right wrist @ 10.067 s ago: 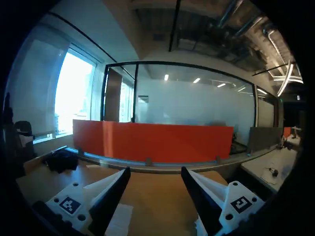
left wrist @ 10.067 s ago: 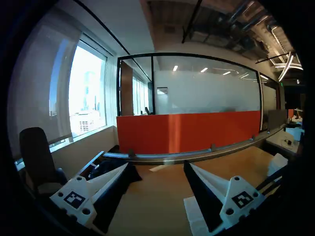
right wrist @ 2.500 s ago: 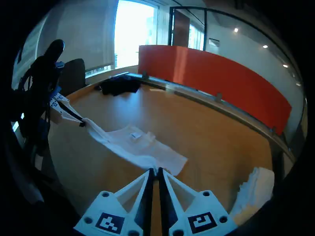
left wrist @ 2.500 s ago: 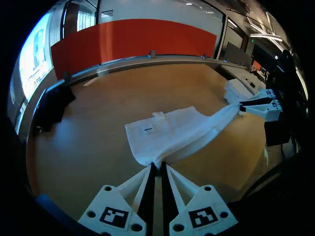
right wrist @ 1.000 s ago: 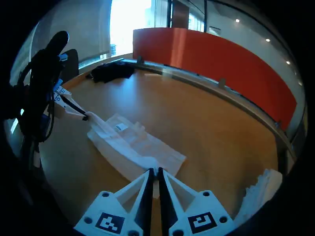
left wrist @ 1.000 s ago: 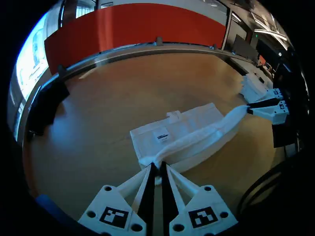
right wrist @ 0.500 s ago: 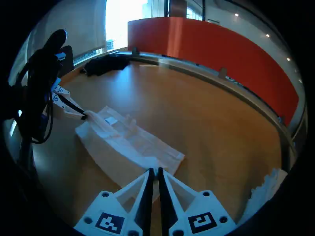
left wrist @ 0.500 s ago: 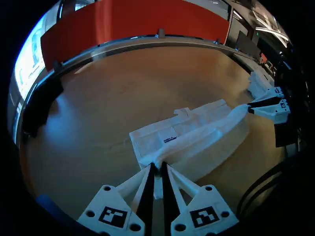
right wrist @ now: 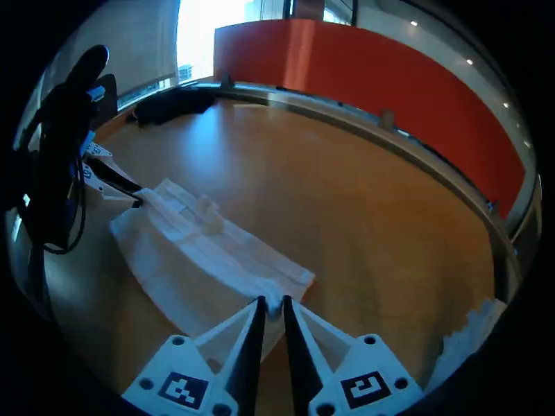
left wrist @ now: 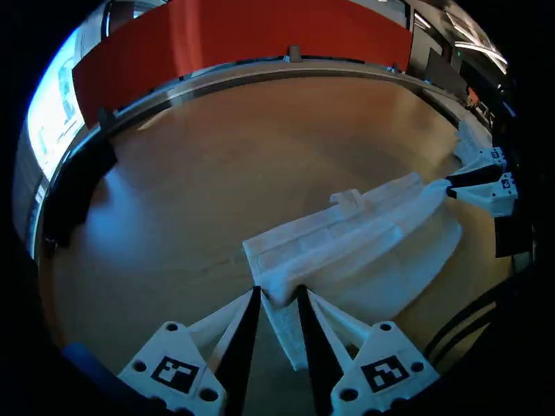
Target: Fold towel
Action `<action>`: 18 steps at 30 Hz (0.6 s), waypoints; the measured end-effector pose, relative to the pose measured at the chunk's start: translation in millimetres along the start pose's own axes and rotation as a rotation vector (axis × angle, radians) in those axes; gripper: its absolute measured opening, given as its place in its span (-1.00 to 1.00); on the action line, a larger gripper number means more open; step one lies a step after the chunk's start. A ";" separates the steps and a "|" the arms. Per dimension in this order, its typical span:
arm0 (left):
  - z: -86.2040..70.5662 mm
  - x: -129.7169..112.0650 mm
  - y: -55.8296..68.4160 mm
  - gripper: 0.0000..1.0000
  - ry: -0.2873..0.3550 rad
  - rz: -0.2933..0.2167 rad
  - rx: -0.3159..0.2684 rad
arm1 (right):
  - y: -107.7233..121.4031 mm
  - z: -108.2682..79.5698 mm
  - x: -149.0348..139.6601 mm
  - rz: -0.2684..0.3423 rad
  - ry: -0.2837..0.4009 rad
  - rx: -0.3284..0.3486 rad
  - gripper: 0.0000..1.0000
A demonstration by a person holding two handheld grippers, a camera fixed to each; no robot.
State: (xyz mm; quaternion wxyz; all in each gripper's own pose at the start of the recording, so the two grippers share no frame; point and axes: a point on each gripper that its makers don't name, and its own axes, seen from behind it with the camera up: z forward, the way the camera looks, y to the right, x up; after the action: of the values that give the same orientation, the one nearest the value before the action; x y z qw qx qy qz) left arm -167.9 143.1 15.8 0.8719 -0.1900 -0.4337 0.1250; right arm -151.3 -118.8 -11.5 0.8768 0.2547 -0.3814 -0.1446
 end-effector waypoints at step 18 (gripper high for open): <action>-3.8 19.0 -28.7 0.93 0.058 -0.045 0.075 | 26.0 0.9 9.3 0.026 0.019 -0.081 0.44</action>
State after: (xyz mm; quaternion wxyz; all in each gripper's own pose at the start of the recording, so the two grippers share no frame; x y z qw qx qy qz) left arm -152.1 123.8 39.8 0.8932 -0.1509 -0.4074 0.1161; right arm -144.2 -101.7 9.0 0.8918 0.2156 -0.3700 -0.1462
